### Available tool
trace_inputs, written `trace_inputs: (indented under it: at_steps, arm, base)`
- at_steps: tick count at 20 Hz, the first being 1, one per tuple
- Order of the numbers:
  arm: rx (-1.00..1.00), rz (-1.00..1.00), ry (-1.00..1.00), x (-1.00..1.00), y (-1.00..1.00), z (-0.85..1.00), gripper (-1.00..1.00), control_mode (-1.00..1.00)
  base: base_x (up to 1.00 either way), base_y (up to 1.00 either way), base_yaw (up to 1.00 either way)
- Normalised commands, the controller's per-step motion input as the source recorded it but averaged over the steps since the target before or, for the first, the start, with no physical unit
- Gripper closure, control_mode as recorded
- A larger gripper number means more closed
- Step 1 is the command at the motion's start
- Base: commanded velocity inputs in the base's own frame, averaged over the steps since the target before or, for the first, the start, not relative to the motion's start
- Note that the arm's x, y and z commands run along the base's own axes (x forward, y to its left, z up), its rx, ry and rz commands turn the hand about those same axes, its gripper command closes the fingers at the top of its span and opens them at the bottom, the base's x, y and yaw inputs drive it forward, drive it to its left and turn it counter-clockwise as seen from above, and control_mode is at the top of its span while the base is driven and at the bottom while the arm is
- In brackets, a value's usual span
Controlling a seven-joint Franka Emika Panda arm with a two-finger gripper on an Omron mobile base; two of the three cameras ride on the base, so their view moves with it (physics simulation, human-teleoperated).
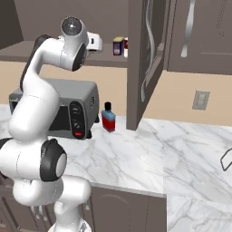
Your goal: Stack two cans on top of the other two cans in the cabinet.
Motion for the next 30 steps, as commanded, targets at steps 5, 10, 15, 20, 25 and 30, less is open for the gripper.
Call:
trace_inputs:
  at_steps: [5,10,15,20,25,30]
  arm:
    - [0.00,0.02,0.06,0.18,0.00,-0.14,-1.00,-1.00]
    - [0.00,0.03,0.00,0.16,0.00,-0.18,-1.00,-1.00]
    - [0.00,0.04,-0.01,0.16,0.00,-0.16,-1.00,-1.00]
    - [0.00,0.02,0.00,0.18,0.00,-0.07,-1.00,-1.00]
    - [0.00,0.02,0.00,0.20,0.00,0.00,-1.00,-1.00]
    - [0.00,0.00,0.00,0.11,0.04,0.00,-1.00,-1.00]
  base:
    - [0.00,0.00,0.00]
    - [0.00,0.00,0.00]
    - [0.00,0.00,0.00]
    - [0.00,0.00,0.00]
    - [0.00,0.00,0.00]
    - [0.00,0.00,0.00]
